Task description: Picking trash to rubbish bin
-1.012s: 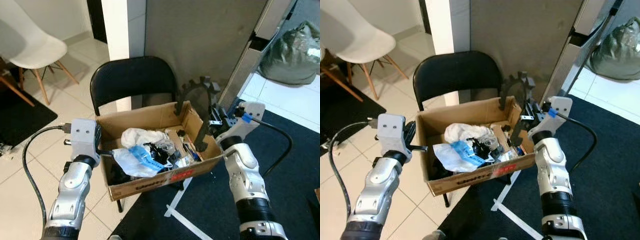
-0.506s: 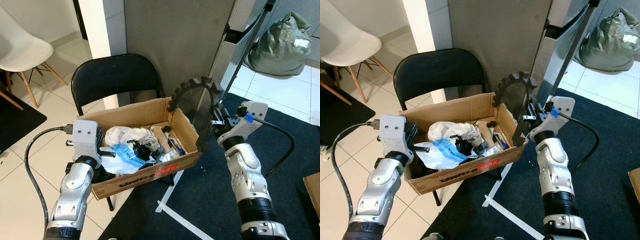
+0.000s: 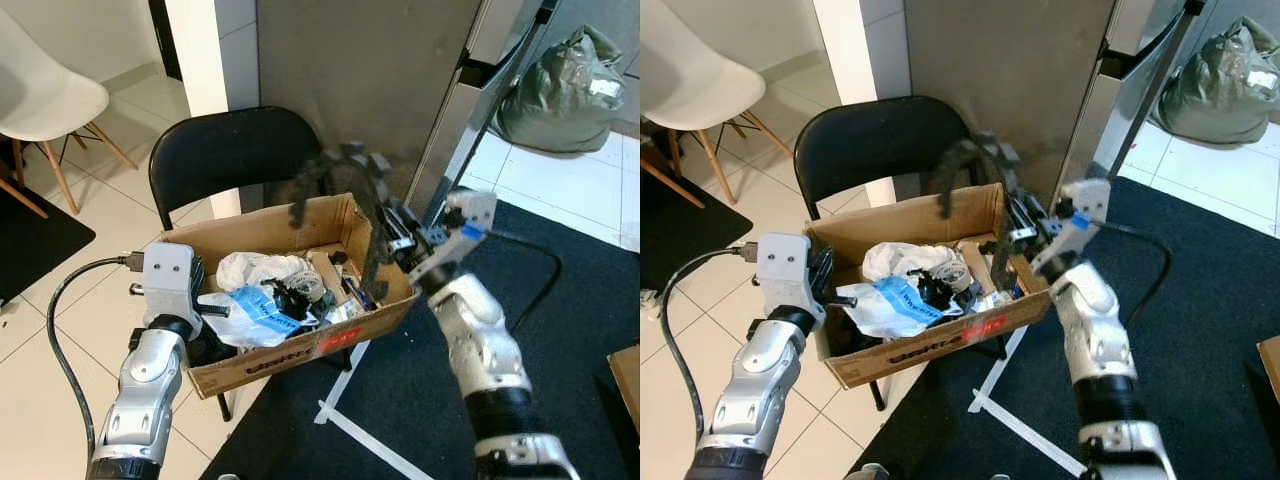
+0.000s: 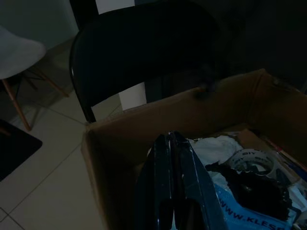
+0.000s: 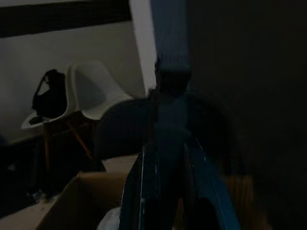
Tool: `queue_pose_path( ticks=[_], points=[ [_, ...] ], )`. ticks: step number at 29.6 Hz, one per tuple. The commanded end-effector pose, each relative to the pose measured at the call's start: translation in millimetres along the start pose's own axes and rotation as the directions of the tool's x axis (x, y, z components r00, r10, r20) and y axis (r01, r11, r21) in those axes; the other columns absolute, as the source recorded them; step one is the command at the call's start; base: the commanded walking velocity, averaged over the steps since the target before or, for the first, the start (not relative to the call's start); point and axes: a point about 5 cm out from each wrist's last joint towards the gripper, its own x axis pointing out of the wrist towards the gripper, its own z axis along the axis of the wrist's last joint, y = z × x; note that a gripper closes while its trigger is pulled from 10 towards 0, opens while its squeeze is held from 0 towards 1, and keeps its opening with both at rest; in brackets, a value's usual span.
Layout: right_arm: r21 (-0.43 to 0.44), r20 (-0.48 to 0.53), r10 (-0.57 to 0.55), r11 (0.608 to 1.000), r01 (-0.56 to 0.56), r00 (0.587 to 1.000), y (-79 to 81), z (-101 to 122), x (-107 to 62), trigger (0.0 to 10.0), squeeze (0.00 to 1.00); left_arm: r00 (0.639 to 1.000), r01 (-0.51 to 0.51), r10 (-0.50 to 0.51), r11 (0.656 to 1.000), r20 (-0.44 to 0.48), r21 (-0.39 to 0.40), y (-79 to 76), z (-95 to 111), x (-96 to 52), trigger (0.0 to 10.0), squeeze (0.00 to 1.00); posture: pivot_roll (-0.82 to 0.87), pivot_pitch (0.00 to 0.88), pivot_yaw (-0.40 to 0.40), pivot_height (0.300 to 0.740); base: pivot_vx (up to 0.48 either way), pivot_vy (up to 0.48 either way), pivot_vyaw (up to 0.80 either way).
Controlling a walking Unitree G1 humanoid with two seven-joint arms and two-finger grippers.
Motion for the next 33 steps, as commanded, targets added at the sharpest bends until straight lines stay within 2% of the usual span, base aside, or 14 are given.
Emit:
queue_pose_path(
  ticks=[1, 3, 4, 7, 9, 13, 14, 16, 19, 25, 26, 27, 30, 33],
  points=[
    [-0.025, -0.030, 0.007, 1.000, -0.008, 1.000, -8.1, -2.4, -4.6, 10.0, 0.00, 1.000, -0.001, 0.001, 1.000, 0.005, 0.027, 2.7, 0.1, -2.2, 10.0, 0.00, 0.05, 0.153, -0.029, 0.740, 0.000, 0.000, 0.00],
    [-0.070, -0.041, 0.033, 0.997, -0.035, 0.999, -20.7, 8.6, -5.7, 10.0, 0.00, 1.000, 0.007, -0.007, 1.000, 0.006, 0.025, 0.7, 0.3, -1.2, 10.0, 0.00, 0.04, 0.151, -0.027, 0.740, 0.000, 0.000, 0.00],
    [-0.073, -0.045, 0.039, 0.996, -0.043, 0.998, -21.4, 9.5, -5.7, 10.0, 0.00, 1.000, 0.009, -0.009, 1.000, 0.005, 0.025, 0.2, 0.2, -1.0, 10.0, 0.00, 0.04, 0.151, -0.027, 0.740, 0.000, 0.000, 0.00],
    [-0.123, -0.097, 0.115, 0.984, -0.127, 0.989, -16.3, 7.3, -5.2, 10.0, 0.00, 1.000, 0.018, -0.018, 1.000, 0.005, 0.024, -2.3, -0.2, -0.8, 10.0, 0.00, 0.04, 0.154, -0.025, 0.740, 0.000, 0.000, 0.00],
    [-0.123, -0.097, 0.115, 0.984, -0.127, 0.989, -16.3, 7.3, -5.2, 10.0, 0.00, 1.000, 0.018, -0.018, 1.000, 0.005, 0.024, -2.3, -0.2, -0.8, 10.0, 0.00, 0.04, 0.154, -0.025, 0.740, 0.000, 0.000, 0.00],
    [-0.222, -0.215, 0.183, 0.947, -0.231, 0.959, -8.9, -5.2, -3.3, 10.0, 0.00, 0.999, 0.038, -0.038, 0.999, 0.006, 0.027, -5.8, 0.1, -1.0, 10.0, 0.00, 0.05, 0.155, -0.025, 0.740, 0.000, 0.000, 0.00],
    [-0.250, -0.217, 0.167, 0.943, -0.221, 0.962, -10.8, -5.9, -1.7, 10.0, 0.00, 0.999, 0.040, -0.040, 0.999, 0.005, 0.028, -6.1, 0.0, -1.2, 10.0, 0.00, 0.05, 0.155, -0.025, 0.740, 0.000, 0.000, 0.00],
    [-0.248, -0.204, 0.154, 0.947, -0.203, 0.967, -13.8, -4.2, -0.6, 10.0, 0.00, 0.999, 0.039, -0.039, 0.999, 0.005, 0.028, -5.7, 0.1, -1.2, 10.0, 0.00, 0.05, 0.158, -0.025, 0.740, 0.000, 0.000, 0.00],
    [-0.261, -0.170, 0.094, 0.956, -0.136, 0.981, -28.3, 4.6, 0.2, 10.0, 0.00, 0.999, 0.037, -0.037, 0.999, 0.006, 0.029, -3.8, 0.6, -1.4, 10.0, 0.00, 0.05, 0.158, -0.025, 0.740, 0.000, 0.000, 0.00],
    [-0.300, -0.204, 0.097, 0.941, -0.157, 0.974, -39.6, 10.2, -4.1, 10.0, 0.00, 0.999, 0.040, -0.040, 0.999, 0.005, 0.028, -3.8, 0.4, -1.4, 10.0, 0.00, 0.04, 0.159, -0.023, 0.740, 0.000, 0.000, 0.00],
    [-0.314, -0.201, 0.083, 0.938, -0.144, 0.976, -44.1, 12.5, -5.0, 10.0, 0.00, 0.999, 0.043, -0.043, 0.999, 0.004, 0.028, -4.6, 0.3, -1.4, 10.0, 0.00, 0.04, 0.158, -0.023, 0.740, 0.000, 0.000, 0.00],
    [-0.330, -0.166, 0.017, 0.941, -0.071, 0.986, -56.9, 21.0, -6.7, 10.0, 0.00, 0.999, 0.046, -0.046, 0.999, 0.004, 0.026, -6.0, 0.4, -1.1, 10.0, 0.00, 0.04, 0.158, -0.023, 0.740, 0.000, 0.000, 0.00],
    [-0.332, -0.129, -0.033, 0.943, -0.012, 0.991, -67.7, 29.7, -8.6, 10.0, 0.00, 0.999, 0.049, -0.049, 0.999, 0.005, 0.025, -6.5, 0.8, -0.7, 10.0, 0.00, 0.04, 0.161, -0.021, 0.740, 0.000, 0.000, 0.00],
    [-0.352, -0.124, -0.047, 0.936, 0.000, 0.991, -73.8, 34.8, -10.9, 10.0, 0.00, 0.999, 0.053, -0.053, 0.998, 0.006, 0.023, -6.7, 1.1, -0.5, 10.0, 0.00, 0.04, 0.161, -0.020, 0.740, 0.000, 0.000, 0.00]
  ],
)
